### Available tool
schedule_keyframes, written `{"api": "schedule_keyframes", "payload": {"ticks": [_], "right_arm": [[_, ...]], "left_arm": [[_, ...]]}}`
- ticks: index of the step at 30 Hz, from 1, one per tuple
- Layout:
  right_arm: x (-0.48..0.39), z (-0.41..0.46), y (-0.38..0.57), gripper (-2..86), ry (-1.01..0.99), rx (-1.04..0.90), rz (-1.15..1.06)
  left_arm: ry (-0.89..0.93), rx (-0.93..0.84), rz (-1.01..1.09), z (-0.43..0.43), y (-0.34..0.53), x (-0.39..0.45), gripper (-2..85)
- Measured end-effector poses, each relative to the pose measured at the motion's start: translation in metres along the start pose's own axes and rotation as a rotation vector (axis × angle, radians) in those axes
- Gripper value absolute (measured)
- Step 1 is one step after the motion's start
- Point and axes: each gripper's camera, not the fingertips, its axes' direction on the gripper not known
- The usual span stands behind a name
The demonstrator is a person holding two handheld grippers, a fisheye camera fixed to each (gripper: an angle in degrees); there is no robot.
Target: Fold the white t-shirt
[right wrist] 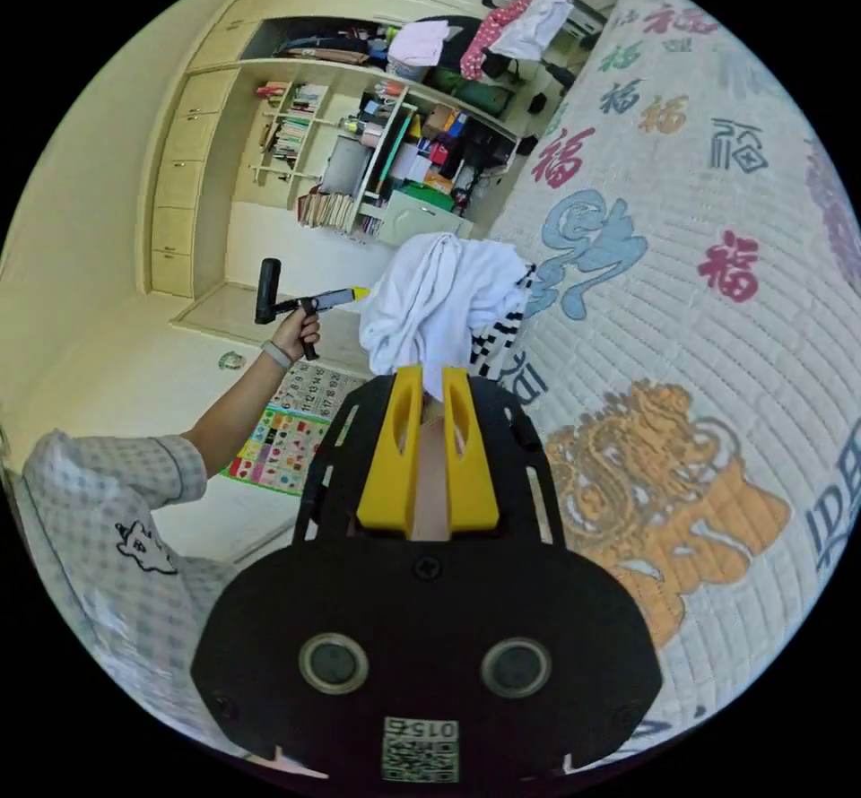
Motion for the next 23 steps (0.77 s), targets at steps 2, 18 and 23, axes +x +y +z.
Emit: {"api": "schedule_keyframes", "payload": {"ticks": [2,18,23], "right_arm": [[-0.026,-0.034,0.065,4.8,0.13,0.106,-0.005],[-0.262,-0.257,0.482,8.8,1.489,1.099,0.088],[-0.243,-0.359,0.581,14.0,1.838,0.927,0.547]], "left_arm": [[-0.035,0.193,0.085,-0.029,0.026,0.02,6.0],[0.747,1.05,0.704,-0.094,0.178,0.341,2.3],[0.804,0.912,0.838,-0.07,0.18,0.45,0.9]]}}
